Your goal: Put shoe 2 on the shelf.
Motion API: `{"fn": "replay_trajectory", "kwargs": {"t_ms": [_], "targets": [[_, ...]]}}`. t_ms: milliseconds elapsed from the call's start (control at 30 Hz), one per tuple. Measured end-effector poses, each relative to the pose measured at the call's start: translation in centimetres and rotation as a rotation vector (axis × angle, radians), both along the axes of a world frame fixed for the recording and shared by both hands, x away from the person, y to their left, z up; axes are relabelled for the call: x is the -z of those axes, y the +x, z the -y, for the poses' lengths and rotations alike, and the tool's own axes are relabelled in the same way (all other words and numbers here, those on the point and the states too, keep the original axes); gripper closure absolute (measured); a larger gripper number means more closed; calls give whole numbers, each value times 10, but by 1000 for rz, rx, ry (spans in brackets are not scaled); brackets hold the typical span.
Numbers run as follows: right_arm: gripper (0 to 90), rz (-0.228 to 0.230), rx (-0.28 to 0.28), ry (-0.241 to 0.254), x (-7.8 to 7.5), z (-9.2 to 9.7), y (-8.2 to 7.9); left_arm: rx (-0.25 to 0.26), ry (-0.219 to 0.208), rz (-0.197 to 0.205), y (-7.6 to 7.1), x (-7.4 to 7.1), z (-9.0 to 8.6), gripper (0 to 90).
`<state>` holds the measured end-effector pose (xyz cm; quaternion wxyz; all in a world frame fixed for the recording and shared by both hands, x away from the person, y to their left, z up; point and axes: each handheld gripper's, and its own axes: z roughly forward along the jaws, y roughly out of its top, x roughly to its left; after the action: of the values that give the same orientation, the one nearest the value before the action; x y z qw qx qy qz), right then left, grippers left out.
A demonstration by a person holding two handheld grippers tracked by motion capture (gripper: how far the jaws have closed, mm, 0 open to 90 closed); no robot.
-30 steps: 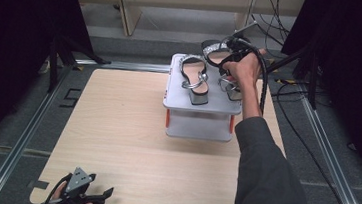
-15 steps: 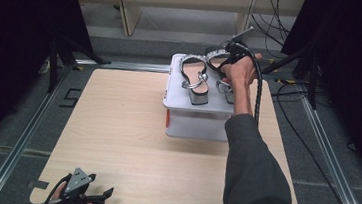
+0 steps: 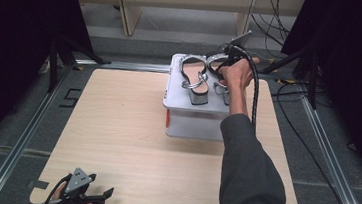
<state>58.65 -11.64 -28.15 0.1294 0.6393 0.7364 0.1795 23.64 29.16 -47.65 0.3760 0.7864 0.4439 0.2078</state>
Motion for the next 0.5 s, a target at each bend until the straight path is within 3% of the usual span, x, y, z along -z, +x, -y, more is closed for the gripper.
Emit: {"fn": "replay_trajectory", "kwargs": {"t_ms": [33,67,100,133,167,300,400,433,500], "targets": [[310,-1,7,65,-4,1,-1,-15,-22,-9,-1,0,2,206],[310,-1,7,65,-4,1,-1,-15,-22,-9,-1,0,2,206],[277,-34,5,96,-6,0,-3,-10,-20,-7,-1,0,2,206],[277,-34,5,96,-6,0,-3,-10,-20,-7,-1,0,2,206],[266,-84,-22,99,-3,-1,-4,-7,-18,-5,-1,0,2,206],[214,-101,-9,107,0,-5,-5,-4,-7,-3,0,0,1,206],[203,-106,-24,116,-2,-5,-6,-17,-6,-22,-1,0,2,206],[204,-107,-41,120,-2,-4,-6,2,0,-10,0,0,2,206],[207,-120,-20,142,-6,-4,-8,-9,-18,-13,-1,1,3,206]]}}
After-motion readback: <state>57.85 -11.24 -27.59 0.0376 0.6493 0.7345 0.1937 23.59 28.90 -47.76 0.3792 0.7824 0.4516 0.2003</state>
